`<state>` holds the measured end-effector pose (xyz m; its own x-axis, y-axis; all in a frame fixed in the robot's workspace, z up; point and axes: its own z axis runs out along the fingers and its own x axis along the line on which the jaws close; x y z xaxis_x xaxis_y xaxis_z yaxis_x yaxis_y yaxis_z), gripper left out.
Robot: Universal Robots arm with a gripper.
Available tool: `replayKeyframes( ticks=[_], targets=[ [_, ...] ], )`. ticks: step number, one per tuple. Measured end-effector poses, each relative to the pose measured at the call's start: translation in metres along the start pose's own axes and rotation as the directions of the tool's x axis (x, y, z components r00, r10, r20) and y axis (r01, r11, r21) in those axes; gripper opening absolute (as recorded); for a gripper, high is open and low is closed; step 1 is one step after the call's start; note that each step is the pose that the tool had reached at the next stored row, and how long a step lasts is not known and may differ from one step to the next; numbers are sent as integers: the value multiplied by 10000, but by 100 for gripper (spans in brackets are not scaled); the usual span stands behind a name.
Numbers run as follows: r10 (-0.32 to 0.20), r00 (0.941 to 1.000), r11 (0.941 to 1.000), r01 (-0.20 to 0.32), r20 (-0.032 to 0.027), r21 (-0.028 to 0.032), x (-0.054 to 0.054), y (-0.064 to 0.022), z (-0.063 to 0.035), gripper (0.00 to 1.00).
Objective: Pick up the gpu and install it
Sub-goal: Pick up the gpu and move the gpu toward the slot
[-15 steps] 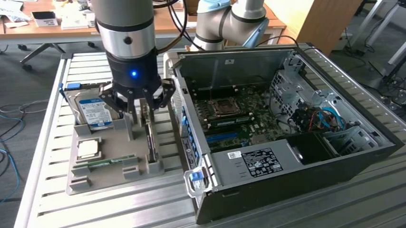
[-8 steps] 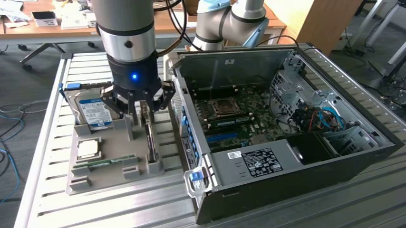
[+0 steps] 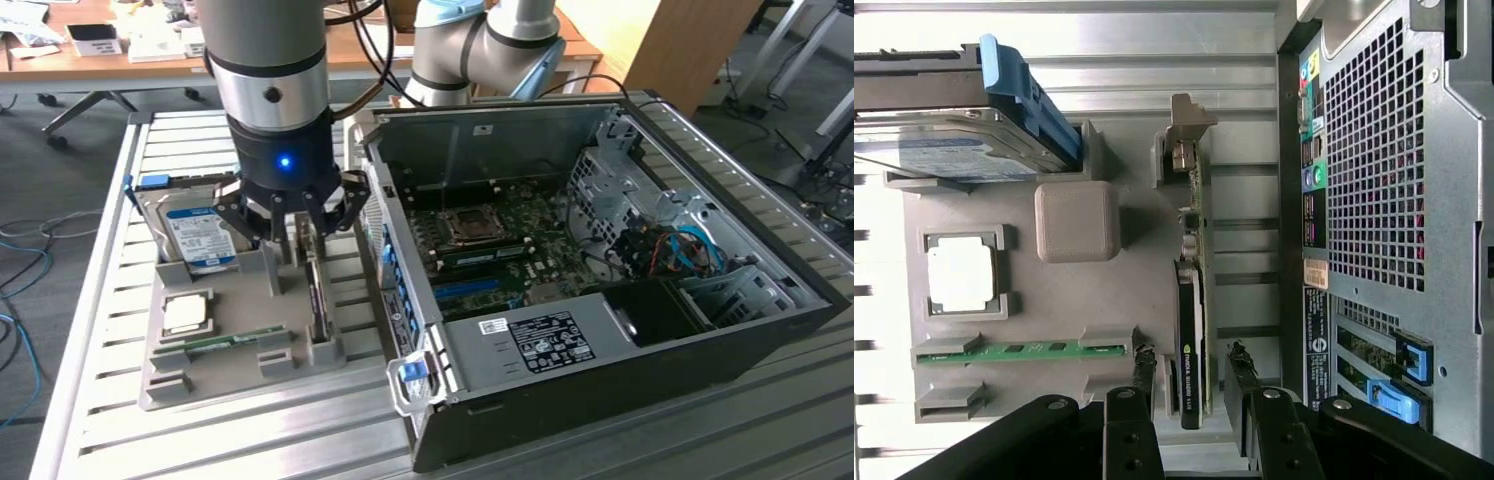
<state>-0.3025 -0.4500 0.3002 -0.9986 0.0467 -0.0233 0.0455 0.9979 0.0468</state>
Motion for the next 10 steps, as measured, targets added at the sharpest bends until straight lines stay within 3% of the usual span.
replayKeyframes(
  ticks=[10],
  targets=[
    [-1, 10000, 10000, 1, -1, 15, -25, 17, 153, 42]
  ],
)
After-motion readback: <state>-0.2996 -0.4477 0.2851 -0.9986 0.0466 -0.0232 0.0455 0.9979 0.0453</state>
